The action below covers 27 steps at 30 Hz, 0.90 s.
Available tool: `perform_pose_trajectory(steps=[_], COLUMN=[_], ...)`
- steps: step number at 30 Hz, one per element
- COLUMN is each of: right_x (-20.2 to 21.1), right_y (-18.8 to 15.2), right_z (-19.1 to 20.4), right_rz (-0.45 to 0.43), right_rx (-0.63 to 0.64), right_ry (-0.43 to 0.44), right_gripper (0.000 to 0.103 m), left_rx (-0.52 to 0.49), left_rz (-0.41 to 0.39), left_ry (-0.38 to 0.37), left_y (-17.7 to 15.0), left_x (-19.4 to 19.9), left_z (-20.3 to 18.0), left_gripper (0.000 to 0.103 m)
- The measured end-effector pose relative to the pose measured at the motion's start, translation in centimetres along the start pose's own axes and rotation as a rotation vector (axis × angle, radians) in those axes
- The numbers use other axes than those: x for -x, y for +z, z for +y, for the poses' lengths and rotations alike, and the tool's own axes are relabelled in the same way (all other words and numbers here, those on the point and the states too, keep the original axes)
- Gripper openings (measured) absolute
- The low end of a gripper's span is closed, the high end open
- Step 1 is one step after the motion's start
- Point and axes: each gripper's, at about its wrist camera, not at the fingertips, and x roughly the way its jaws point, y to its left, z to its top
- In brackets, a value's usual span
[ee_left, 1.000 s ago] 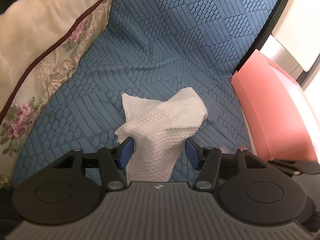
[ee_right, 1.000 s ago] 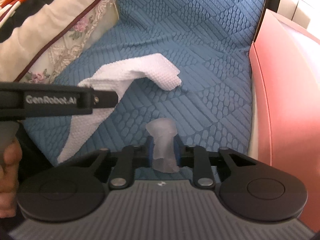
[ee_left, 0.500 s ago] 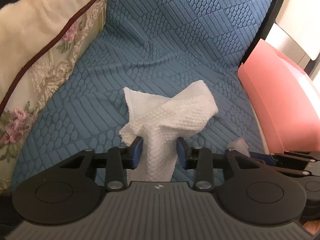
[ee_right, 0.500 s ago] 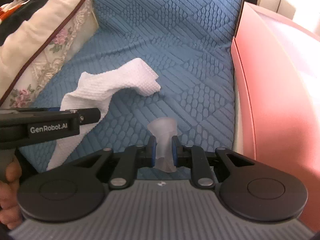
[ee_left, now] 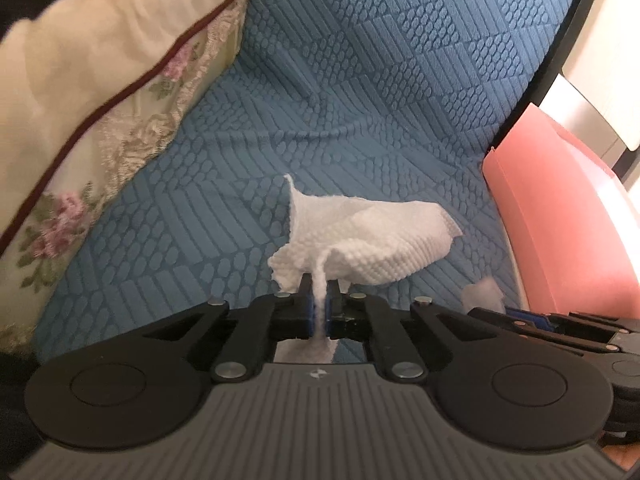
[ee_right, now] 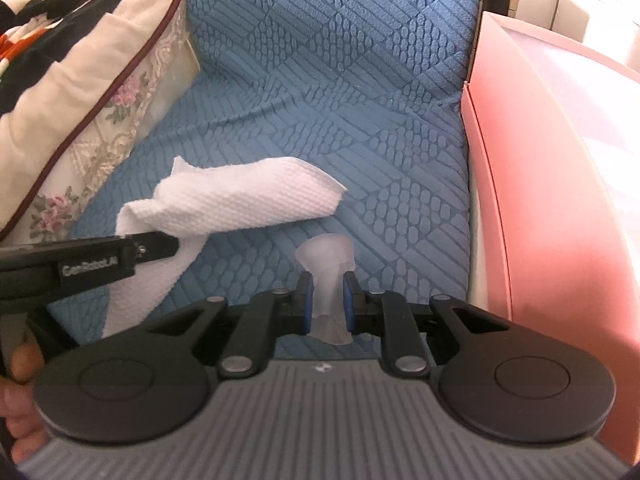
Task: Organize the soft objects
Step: 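Carry the tissue and plastic piece with both tools over the pink box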
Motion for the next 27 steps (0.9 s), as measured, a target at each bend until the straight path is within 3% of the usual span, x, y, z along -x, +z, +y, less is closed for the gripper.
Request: perform_pose_trajectory(steps=[10, 27], right_x=[3.5, 10.3], right_y=[0.4, -0.4], right_z=[-1.2, -3.4], right_rz=[-0.020, -0.047], right_rx=[-0.048, -0.109], right_ry=[-0.012, 0.000], right_gripper=[0.019, 0.019], left_rx=[0.080, 0.067], left_rz=[0.010, -0.016], left_ry=[-0.024, -0.057], left_y=[0.1, 0.5], left_x=[3.5, 9.6], left_z=[-0.3, -3.9], left_gripper=[0.005, 0.005])
